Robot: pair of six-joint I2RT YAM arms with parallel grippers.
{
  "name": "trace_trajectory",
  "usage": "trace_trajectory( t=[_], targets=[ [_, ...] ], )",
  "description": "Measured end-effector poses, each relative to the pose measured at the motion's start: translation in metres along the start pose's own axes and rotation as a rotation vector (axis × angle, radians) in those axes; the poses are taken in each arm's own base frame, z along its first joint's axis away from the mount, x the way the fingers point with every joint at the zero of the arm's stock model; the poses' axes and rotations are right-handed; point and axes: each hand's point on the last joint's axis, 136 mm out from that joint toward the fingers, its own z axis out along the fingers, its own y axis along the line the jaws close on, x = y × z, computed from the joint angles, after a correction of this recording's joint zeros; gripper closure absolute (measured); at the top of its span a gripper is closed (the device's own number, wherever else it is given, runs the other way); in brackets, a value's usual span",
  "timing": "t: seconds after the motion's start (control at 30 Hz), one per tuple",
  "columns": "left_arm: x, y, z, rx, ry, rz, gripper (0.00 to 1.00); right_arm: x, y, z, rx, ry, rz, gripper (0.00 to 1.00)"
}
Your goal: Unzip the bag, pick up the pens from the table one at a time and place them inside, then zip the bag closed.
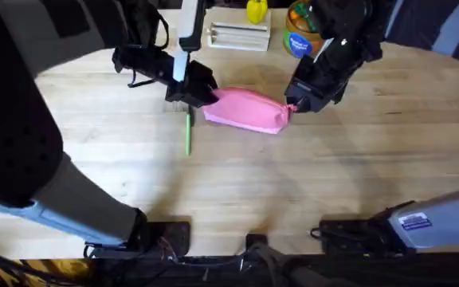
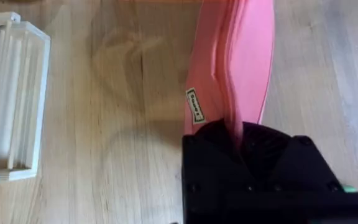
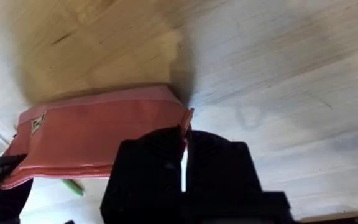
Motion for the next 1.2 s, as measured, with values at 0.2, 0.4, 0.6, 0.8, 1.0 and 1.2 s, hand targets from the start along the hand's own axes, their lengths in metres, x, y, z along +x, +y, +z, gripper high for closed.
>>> trace_trajectory(
  t=[0.2, 0.4, 0.6, 0.8, 1.0, 1.2],
  targets=[
    [0.000, 0.000, 0.000, 0.000, 0.000, 0.000, 0.959, -0.002, 0.004, -0.008, -0.018, -0.012, -0.026, 0.968],
    [0.000, 0.001, 0.000, -0.004, -0.001, 0.003, 0.959, -0.009, 0.036, -0.053, -0.144, -0.117, -0.136, 0.968],
    [0.000, 0.001, 0.000, -0.003, -0.004, 0.002, 0.959, 0.002, 0.058, -0.066, -0.198, -0.157, -0.233, 0.969],
    [0.000, 0.001, 0.000, -0.004, -0.002, 0.001, 0.959, 0.020, 0.084, -0.058, -0.231, -0.157, -0.303, 0.969],
    [0.001, 0.001, -0.001, -0.006, 0.000, 0.001, 0.959, 0.015, 0.143, -0.043, -0.407, -0.161, -0.269, 0.968],
    [0.002, 0.003, -0.002, -0.011, 0.004, 0.001, 0.959, 0.025, 0.200, -0.020, -0.610, -0.042, -0.223, 0.968]
  ],
)
